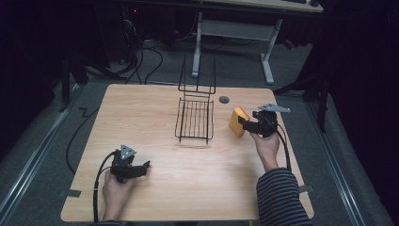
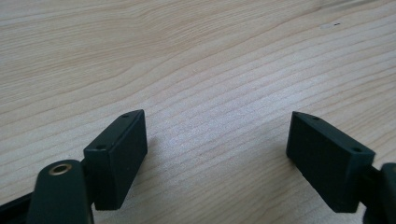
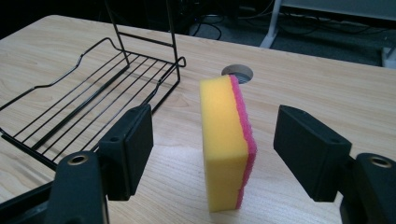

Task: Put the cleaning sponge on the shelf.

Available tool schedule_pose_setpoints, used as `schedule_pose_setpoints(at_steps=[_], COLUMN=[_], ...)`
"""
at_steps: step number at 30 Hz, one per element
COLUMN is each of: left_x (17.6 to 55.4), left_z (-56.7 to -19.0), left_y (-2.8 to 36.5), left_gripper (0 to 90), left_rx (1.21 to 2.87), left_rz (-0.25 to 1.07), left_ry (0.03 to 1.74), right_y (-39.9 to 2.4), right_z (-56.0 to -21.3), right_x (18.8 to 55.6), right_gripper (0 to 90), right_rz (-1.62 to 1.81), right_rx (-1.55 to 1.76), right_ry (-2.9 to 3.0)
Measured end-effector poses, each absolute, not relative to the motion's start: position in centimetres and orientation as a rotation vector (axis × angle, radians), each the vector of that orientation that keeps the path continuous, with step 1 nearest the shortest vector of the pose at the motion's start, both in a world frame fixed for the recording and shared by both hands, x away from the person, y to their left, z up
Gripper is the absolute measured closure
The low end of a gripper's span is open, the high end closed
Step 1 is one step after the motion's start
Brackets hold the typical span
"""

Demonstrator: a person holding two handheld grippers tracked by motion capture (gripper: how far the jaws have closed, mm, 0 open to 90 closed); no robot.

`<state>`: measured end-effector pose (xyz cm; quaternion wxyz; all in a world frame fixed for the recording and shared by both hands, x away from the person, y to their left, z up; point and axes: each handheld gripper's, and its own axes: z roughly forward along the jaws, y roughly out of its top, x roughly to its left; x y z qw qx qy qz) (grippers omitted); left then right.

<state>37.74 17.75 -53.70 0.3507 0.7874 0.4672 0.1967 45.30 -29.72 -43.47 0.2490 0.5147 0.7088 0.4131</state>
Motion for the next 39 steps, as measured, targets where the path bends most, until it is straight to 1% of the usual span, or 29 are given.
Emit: schedule_pose_setpoints(at_steps=[13, 33, 39], left_x=[37.7, 37.7, 37.7], left_z=[-53.7, -53.7, -53.7], left_y=[17.8, 17.7, 17.7], left_gripper=[21.0, 21.0, 21.0], left_rx=[2.039, 2.039, 2.039], left_rz=[0.509, 0.51, 0.51], left_ry=[1.21, 1.21, 1.21], right_y=[-29.4, -29.2, -29.3], right_z=[-44.9, -46.8, -47.5], right_x=[46.4, 47.5, 47.9], right_gripper=[32.2, 32.4, 36.0], right_rz=[1.099, 1.059, 1.062], right_rx=[1.425, 1.444, 1.469], right_ry=[1.949, 1.979, 1.985])
